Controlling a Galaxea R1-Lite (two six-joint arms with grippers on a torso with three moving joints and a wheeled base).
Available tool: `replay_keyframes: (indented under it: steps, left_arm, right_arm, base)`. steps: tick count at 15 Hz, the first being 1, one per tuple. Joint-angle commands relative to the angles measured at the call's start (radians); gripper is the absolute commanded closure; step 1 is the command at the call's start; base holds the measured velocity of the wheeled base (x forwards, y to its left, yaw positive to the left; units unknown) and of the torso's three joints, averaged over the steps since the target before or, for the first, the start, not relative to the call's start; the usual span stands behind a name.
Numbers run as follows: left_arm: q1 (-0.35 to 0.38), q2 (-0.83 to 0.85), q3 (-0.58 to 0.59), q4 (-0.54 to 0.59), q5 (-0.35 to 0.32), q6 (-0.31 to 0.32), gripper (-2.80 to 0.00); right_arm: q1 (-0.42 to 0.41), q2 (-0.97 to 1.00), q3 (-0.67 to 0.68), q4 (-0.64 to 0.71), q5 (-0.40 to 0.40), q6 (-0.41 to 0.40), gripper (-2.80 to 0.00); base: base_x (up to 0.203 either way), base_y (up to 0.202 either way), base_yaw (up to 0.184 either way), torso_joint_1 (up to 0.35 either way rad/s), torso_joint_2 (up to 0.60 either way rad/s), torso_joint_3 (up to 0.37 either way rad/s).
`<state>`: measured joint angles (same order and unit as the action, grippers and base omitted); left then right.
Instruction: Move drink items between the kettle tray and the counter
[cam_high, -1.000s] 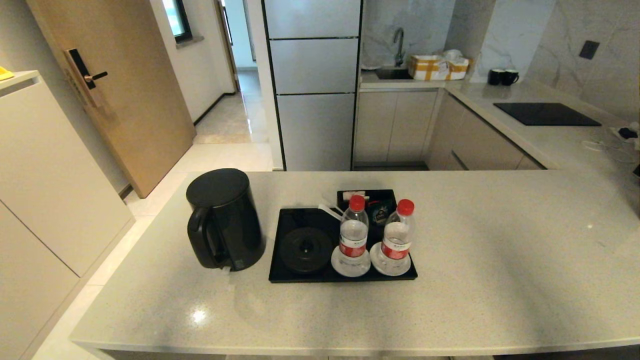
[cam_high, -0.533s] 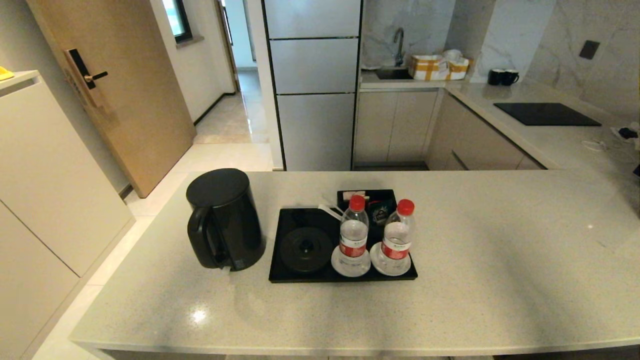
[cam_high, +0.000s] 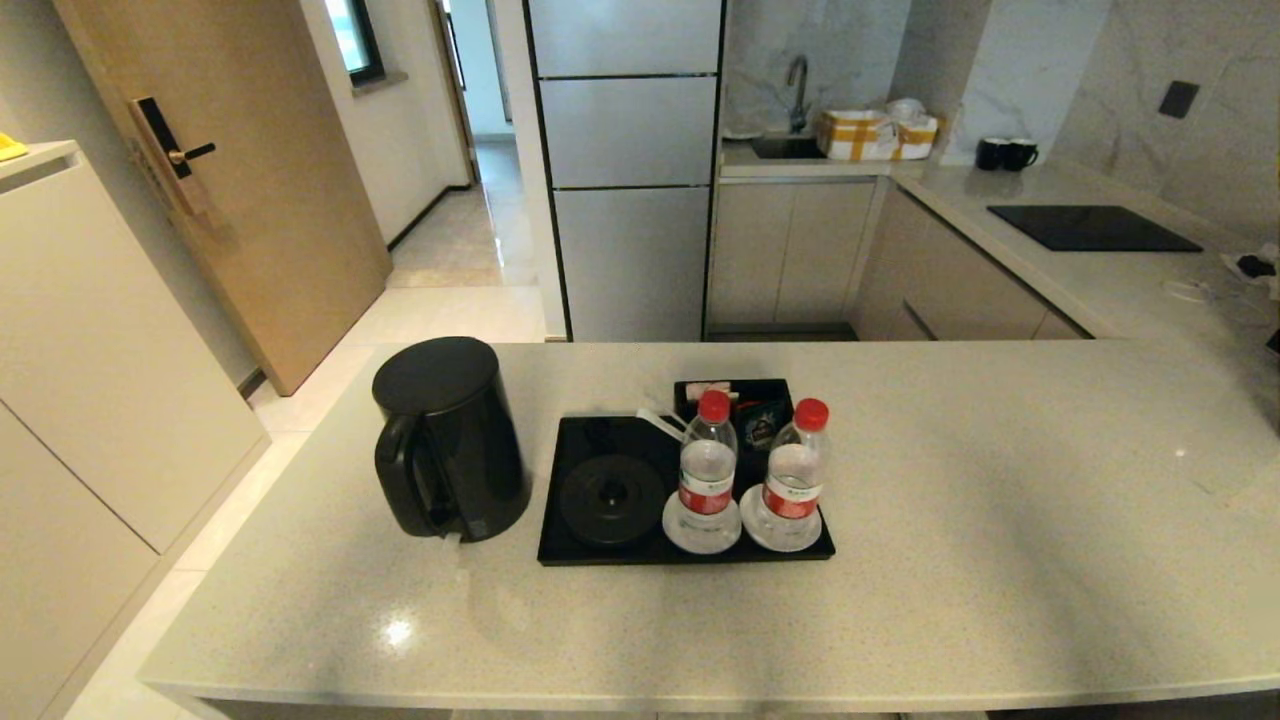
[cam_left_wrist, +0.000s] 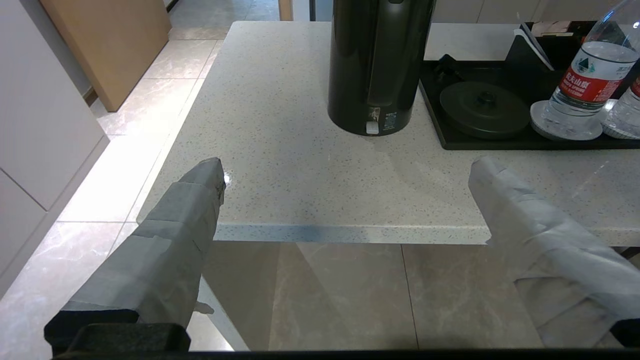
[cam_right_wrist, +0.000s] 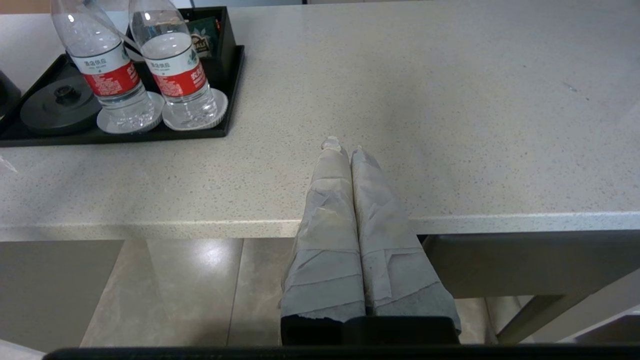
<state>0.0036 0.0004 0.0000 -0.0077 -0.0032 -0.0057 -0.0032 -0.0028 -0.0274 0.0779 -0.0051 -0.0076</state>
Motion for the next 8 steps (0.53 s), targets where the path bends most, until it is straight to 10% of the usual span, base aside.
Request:
replay_keyframes:
  steps: [1,8]
  left_arm:
    - [0.001,0.0,0.0,0.0,0.0,0.0,-2.8]
    - [0.0,0.0,0.0,0.0,0.0,0.0,-2.8]
  right_arm:
    - [0.0,0.001,0.0,0.001,-0.001,0.005,0.0]
    - [0.0,0.001,0.0,0.0,-0.003,0.008,0.0]
  base:
    - [0.0,0.0,0.0,0.0,0.0,0.0]
    - [0.0,0.0,0.0,0.0,0.0,0.0]
